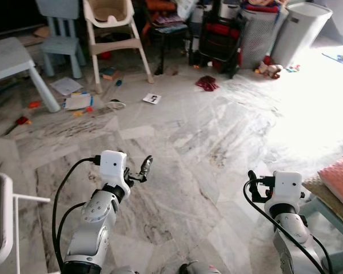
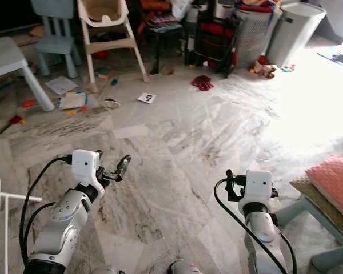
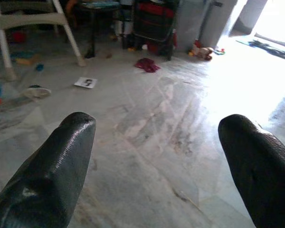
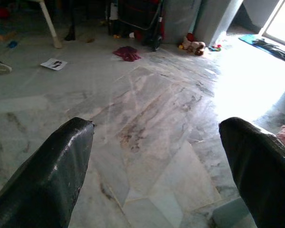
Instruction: Move the pillow to the sofa
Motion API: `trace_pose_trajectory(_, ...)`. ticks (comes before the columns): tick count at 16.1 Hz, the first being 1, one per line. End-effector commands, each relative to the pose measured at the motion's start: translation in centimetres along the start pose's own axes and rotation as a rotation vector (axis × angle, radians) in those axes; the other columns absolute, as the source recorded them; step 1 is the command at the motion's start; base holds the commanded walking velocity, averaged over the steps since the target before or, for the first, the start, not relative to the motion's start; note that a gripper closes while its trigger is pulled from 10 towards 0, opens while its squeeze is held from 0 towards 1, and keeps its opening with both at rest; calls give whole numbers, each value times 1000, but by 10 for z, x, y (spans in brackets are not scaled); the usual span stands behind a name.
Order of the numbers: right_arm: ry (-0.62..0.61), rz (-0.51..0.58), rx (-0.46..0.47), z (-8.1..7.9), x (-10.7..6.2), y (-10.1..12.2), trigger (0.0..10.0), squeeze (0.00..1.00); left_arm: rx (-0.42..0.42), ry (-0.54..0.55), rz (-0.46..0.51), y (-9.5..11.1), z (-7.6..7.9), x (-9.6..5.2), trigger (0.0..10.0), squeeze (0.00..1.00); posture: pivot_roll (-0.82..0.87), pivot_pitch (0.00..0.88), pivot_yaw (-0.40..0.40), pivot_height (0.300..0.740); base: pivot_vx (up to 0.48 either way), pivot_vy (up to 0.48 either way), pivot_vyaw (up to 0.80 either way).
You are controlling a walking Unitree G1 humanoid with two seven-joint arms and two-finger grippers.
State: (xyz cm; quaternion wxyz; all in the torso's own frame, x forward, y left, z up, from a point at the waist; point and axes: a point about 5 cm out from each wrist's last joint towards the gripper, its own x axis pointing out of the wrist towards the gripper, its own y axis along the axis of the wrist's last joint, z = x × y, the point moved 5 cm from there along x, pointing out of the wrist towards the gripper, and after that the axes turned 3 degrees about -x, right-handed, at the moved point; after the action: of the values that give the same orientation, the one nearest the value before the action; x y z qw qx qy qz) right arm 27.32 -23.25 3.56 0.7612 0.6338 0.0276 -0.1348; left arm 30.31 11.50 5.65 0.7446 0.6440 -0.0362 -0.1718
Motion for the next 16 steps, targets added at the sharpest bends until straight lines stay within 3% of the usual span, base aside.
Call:
trace_pose_trajectory(1,-5,16,4,2,2,4,10000,0,14,-18,9,3,2,3,10000,0,-11,0,4,740,0,0,-800)
trace_pose_trajectory(5,-1,8,11,0,0,-1,10000,0,21,-20,-2,1,0,0,10000,0,-6,0,8,740,0,0,-200)
trace_pose_trajectory(16,-5,9,25,-2,1,-2,10000,0,37,-41,-12,-1,3,1,10000,0,-6,0,17,740,0,0,-800)
